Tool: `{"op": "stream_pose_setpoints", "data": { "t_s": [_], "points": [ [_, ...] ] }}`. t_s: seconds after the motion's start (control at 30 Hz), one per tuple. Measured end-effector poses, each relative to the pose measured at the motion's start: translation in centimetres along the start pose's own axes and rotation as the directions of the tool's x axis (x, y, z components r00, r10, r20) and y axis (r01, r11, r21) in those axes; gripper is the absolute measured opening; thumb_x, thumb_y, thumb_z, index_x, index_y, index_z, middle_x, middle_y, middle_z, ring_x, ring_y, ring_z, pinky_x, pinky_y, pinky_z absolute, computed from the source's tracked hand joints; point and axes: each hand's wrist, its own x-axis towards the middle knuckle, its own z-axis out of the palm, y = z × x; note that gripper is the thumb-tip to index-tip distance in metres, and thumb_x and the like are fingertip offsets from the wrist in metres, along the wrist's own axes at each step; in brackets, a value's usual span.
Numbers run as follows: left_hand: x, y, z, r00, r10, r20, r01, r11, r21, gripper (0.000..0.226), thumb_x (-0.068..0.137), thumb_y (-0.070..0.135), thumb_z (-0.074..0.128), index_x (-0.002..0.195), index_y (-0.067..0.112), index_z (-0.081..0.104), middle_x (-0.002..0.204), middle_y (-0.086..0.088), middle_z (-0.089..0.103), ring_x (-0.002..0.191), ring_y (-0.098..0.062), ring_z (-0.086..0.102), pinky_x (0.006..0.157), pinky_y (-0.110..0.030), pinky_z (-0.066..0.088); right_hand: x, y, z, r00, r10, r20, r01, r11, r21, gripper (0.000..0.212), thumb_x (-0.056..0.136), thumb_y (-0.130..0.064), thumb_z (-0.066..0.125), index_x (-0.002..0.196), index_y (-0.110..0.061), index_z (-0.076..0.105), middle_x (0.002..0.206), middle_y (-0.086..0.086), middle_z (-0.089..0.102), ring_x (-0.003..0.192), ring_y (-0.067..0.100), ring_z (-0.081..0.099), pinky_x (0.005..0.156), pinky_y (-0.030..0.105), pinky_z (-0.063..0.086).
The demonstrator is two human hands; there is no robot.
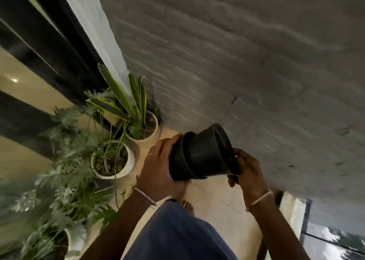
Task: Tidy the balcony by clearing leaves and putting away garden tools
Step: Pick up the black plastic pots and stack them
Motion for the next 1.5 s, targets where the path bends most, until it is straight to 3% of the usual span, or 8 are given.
{"op": "stream_pose_setpoints", "data": {
  "t_s": [0.13,0.3,0.47,0.73,1.03,1.2,1.33,1.5],
  "points": [
    [-1.7,5.0,-3.3,0.987,0.163,-0.018,-0.163,0.987,0.010,0.122,0.043,0.058,0.085,0.147,0.039,0.025,0.133,0.013,0.039,0.118,-0.010,0.049,0.099,-0.033,0.046,-3.8,-4.8,0.0,0.983,-0.178,0.046,0.183,0.975,-0.122,0.025,0.100,-0.004,0.043,0.099,-0.007,0.067,0.060,0.015,0.059,0.046,0.025,0.051,0.043,0.033,0.043],
    [-3.6,8.9,-5.9,0.973,0.231,-0.023,-0.232,0.972,-0.049,0.126,0.042,0.060,0.089,0.147,0.041,0.023,0.130,0.019,0.037,0.120,0.002,0.042,0.101,-0.013,0.035,-8.1,-9.9,-0.8,0.907,-0.415,-0.064,0.361,0.849,-0.385,0.047,0.093,-0.064,0.037,0.105,-0.028,0.065,0.099,-0.005,0.060,0.094,-0.002,0.054,0.081,0.016,0.042],
    [-5.4,12.3,-8.4,0.952,0.305,-0.025,-0.306,0.950,-0.069,0.122,0.043,0.065,0.087,0.146,0.043,0.026,0.131,0.026,0.042,0.122,0.004,0.043,0.101,-0.016,0.039,-9.1,-15.4,-0.3,0.903,-0.309,0.301,0.392,0.877,-0.277,0.073,0.070,-0.091,0.037,0.135,-0.058,0.034,0.146,-0.031,0.032,0.140,-0.004,0.029,0.109,0.018,0.021],
    [-8.9,14.7,-11.7,0.920,0.369,-0.133,-0.378,0.925,-0.049,0.120,0.039,0.061,0.088,0.144,0.040,0.033,0.123,0.028,0.046,0.115,-0.002,0.050,0.095,-0.026,0.048,-15.4,-17.5,1.1,0.829,-0.400,0.392,0.524,0.800,-0.293,0.077,0.080,-0.074,0.046,0.149,-0.048,0.025,0.148,-0.025,0.035,0.138,-0.010,0.026,0.118,0.034,0.023],
    [-15.8,12.2,-15.2,0.912,0.405,-0.065,-0.406,0.914,-0.003,0.124,0.037,0.065,0.087,0.145,0.047,0.028,0.125,0.024,0.043,0.115,0.005,0.049,0.098,-0.027,0.048,-23.1,-15.0,5.4,0.878,-0.395,0.271,0.419,0.908,-0.034,0.064,0.087,-0.073,0.041,0.143,-0.042,0.043,0.144,-0.018,0.047,0.130,-0.002,0.046,0.113,0.036,0.036],
    [-22.5,8.0,-16.2,0.918,0.383,-0.106,-0.393,0.912,-0.114,0.118,0.040,0.066,0.087,0.142,0.048,0.032,0.132,0.027,0.043,0.123,0.005,0.046,0.099,-0.019,0.042,-28.1,-11.5,7.6,0.947,-0.288,0.139,0.285,0.958,0.041,0.035,0.100,-0.035,0.047,0.126,-0.018,0.064,0.118,-0.002,0.070,0.109,0.011,0.065,0.087,0.025,0.053],
    [-27.9,5.2,-17.4,0.937,0.347,-0.039,-0.345,0.902,-0.259,0.118,0.046,0.061,0.090,0.146,0.046,0.031,0.139,0.027,0.042,0.129,0.004,0.043,0.103,-0.025,0.043,-34.5,-6.9,10.0,0.987,0.033,0.156,-0.036,0.999,0.014,0.036,0.099,-0.042,0.049,0.106,-0.013,0.069,0.092,0.014,0.074,0.075,0.025,0.069,0.052,0.030,0.051],
    [-34.2,3.5,-17.5,0.945,0.323,0.044,-0.282,0.877,-0.389,0.108,0.052,0.053,0.089,0.142,0.049,0.029,0.140,0.035,0.040,0.132,0.008,0.039,0.102,-0.011,0.037,-40.4,-4.5,11.8,0.998,0.068,0.005,-0.068,0.993,0.101,0.039,0.100,-0.033,0.051,0.103,0.004,0.064,0.077,0.016,0.065,0.058,0.024,0.061,0.044,0.028,0.047]
  ]
}}
